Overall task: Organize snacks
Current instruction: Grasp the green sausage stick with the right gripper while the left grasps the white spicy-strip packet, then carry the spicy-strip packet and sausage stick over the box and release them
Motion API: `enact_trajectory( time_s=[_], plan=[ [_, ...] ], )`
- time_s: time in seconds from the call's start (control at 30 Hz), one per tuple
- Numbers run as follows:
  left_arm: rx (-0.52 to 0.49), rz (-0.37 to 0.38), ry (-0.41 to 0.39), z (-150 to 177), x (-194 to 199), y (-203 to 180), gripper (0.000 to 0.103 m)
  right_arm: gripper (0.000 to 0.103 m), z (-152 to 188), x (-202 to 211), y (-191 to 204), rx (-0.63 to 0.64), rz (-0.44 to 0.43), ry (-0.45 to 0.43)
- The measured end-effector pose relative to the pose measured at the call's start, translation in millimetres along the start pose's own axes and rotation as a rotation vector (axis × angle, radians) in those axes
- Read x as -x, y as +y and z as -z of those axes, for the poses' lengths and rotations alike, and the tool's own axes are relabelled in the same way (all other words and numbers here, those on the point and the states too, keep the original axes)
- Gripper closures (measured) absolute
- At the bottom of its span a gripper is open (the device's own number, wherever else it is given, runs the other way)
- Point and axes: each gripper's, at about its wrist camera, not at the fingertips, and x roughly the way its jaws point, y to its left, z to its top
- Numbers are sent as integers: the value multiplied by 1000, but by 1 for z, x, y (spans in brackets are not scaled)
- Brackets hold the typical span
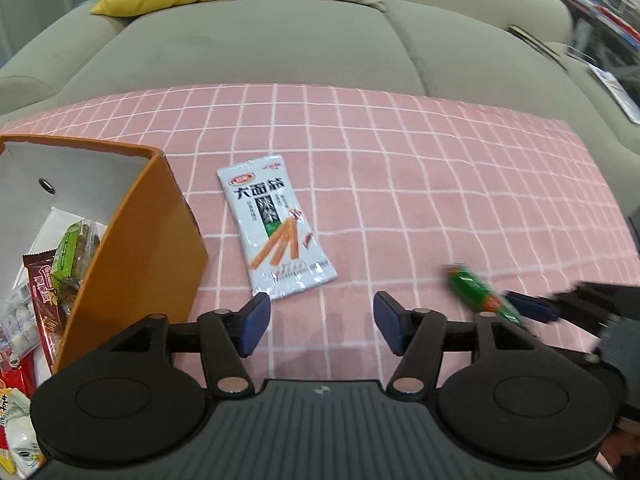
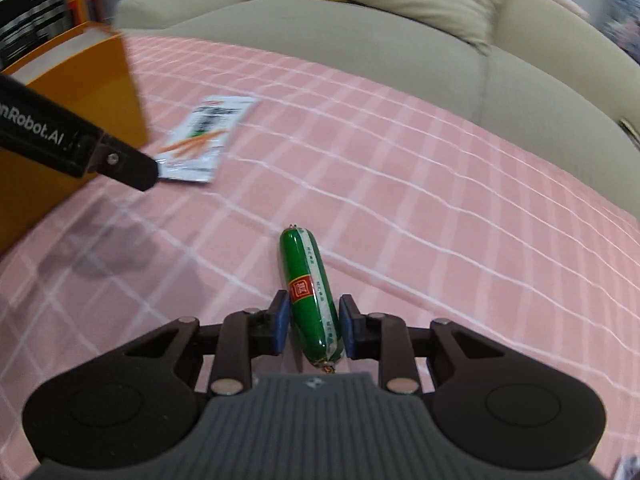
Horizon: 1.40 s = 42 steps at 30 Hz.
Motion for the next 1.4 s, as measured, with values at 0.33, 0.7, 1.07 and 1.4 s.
enact_trajectory(
  time_s=[0.33, 0.7, 1.07, 1.4],
  plan=[
    [194, -123, -18, -24, -50, 11, 21, 79, -6, -2, -14, -76, -5, -1],
    [156, -172, 5, -27, -73, 7, 37, 74, -15, -16, -11, -104, -32, 24],
    [-152, -16, 62, 16, -42, -17, 51, 83, 6, 2, 0, -230, -26, 60],
    [-382, 134, 180, 78, -3, -27, 49, 83, 53, 38, 12, -368, 7, 75]
  ],
)
